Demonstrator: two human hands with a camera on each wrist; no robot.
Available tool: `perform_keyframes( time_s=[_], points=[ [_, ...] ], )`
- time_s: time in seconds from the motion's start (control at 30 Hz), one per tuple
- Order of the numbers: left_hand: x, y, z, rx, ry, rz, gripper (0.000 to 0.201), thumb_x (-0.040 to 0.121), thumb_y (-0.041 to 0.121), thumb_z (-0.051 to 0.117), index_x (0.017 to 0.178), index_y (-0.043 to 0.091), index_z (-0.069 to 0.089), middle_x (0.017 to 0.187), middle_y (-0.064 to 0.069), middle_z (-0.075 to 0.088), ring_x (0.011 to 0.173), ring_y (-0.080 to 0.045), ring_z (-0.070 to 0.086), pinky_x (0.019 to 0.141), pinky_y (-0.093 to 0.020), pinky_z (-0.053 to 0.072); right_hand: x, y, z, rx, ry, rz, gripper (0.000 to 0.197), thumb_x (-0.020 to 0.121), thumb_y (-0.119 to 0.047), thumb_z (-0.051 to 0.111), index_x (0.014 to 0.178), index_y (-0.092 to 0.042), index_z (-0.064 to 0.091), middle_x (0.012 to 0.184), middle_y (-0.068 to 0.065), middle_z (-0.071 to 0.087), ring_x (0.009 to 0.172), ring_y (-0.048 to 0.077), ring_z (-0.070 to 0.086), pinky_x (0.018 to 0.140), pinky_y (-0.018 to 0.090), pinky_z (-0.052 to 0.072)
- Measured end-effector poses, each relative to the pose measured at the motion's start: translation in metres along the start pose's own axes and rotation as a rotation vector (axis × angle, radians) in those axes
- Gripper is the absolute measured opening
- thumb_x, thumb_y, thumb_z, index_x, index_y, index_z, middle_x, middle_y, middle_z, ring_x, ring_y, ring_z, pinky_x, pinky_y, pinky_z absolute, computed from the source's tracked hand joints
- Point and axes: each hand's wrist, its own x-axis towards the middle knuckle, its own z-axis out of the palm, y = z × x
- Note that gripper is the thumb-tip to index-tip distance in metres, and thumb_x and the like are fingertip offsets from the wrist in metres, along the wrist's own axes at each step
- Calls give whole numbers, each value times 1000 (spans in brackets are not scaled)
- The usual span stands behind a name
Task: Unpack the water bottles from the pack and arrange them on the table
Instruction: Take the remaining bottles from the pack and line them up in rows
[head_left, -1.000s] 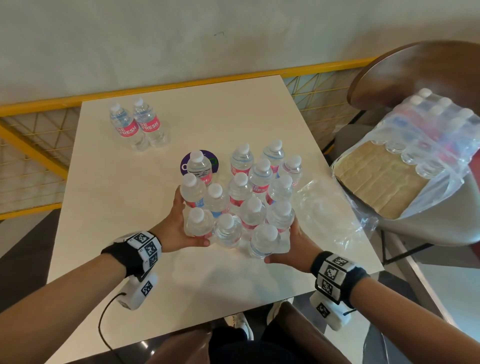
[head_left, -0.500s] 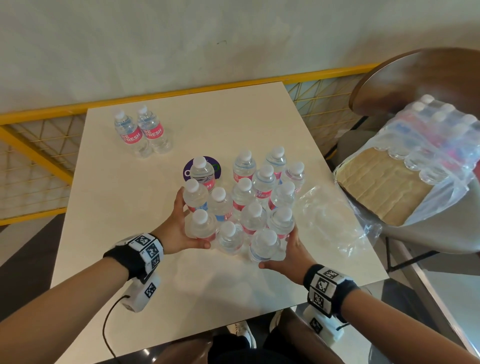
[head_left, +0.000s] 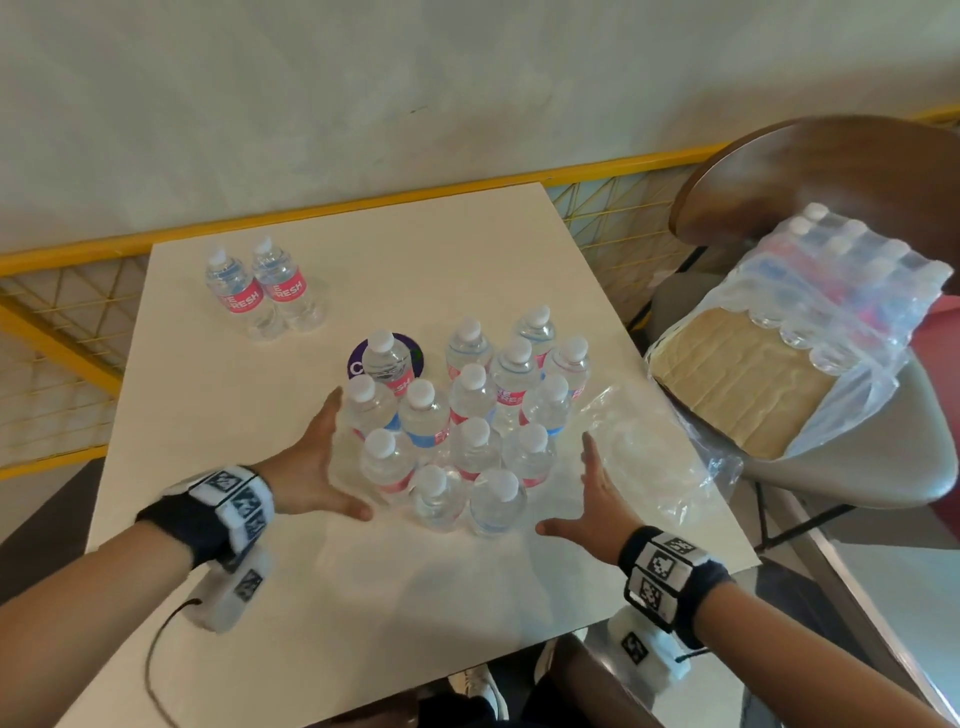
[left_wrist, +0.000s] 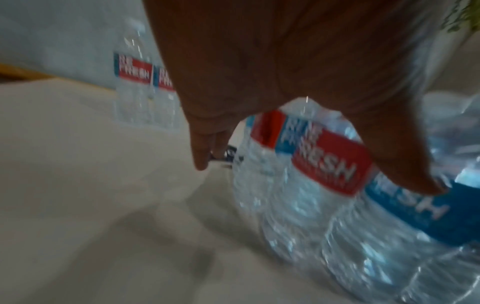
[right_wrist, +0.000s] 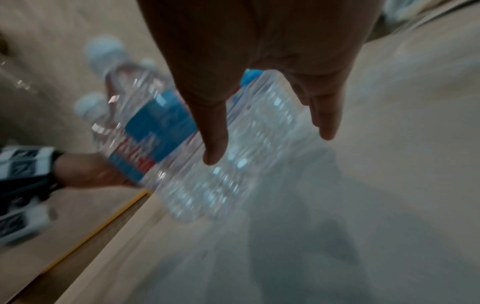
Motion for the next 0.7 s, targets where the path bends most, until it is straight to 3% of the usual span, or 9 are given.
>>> perform_keyframes(
  time_s=[0.07, 0.13, 0.2, 0.23, 0.3, 0.37, 0.43, 0.53, 0.7],
  points=[
    [-10, 1, -25, 252, 0, -97, 150, 43, 54, 88, 148, 29, -16, 157, 8, -9, 146, -11, 5, 119, -31, 15, 2, 9, -35, -17, 81, 66, 118, 69, -35, 82, 151, -21, -2, 157, 7, 15, 142, 24, 27, 114, 38, 30],
    [-17, 19, -53, 396, 79, -77, 111, 61, 38, 86, 148, 28, 18, 157, -3, 11, 145, -17, 17, 115, -29, 22, 3, 17, -75, -51, 154, 132, 96, 75, -32, 77, 149, -20, 18, 152, 7, 29, 137, 23, 35, 112, 37, 33],
    [-21, 54, -73, 427, 222, 103, 56, 74, 21, 79, 111, 51, 52, 132, 7, 50, 124, -18, 49, 98, -29, 38, 4, 22, -113, -101, 204, 184, 78, 80, -34, 72, 144, -20, 31, 146, 5, 40, 132, 23, 42, 108, 36, 36],
    [-20, 76, -78, 418, 288, 187, 47, 78, 16, 75, 94, 56, 56, 112, 18, 60, 107, -10, 59, 89, -30, 44, 4, 24, -129, -124, 231, 202, 73, 81, -35, 70, 143, -19, 34, 144, 5, 42, 130, 23, 44, 106, 36, 37],
    [-16, 131, -72, 372, 350, 306, 33, 82, 14, 69, 84, 46, 61, 88, 21, 64, 82, 3, 61, 76, -31, 51, 4, 28, -156, -122, 304, 244, 65, 84, -34, 67, 140, -19, 38, 142, 6, 45, 127, 25, 47, 103, 35, 39],
    [-14, 196, -46, 331, 323, 418, 17, 85, 17, 65, 81, 33, 63, 80, 18, 66, 79, 4, 60, 71, -27, 53, 5, 31, -175, -85, 372, 281, 59, 87, -30, 65, 138, -18, 40, 138, 8, 49, 121, 26, 52, 96, 32, 42],
    [-9, 252, -10, 290, 240, 500, 9, 87, 21, 62, 83, 29, 64, 80, 16, 65, 79, 1, 60, 67, -20, 50, 9, 36, -190, -67, 418, 306, 55, 89, -29, 62, 138, -17, 40, 135, 9, 51, 119, 27, 53, 94, 32, 43],
    [15, 309, 50, 321, 131, 602, 6, 89, 27, 59, 83, 28, 62, 82, 12, 64, 74, -4, 61, 71, -27, 54, 17, 44, -206, -18, 476, 340, 55, 90, -30, 59, 139, -16, 38, 136, 9, 51, 120, 28, 51, 97, 34, 42],
    [99, 363, 126, 467, 37, 507, 16, 89, 28, 57, 102, 27, 65, 135, 1, 41, 130, -19, 35, 105, -40, 40, 31, 58, -227, 32, 456, 359, 59, 91, -32, 57, 143, -18, 33, 143, 11, 43, 121, 27, 51, 96, 32, 42]
  ],
)
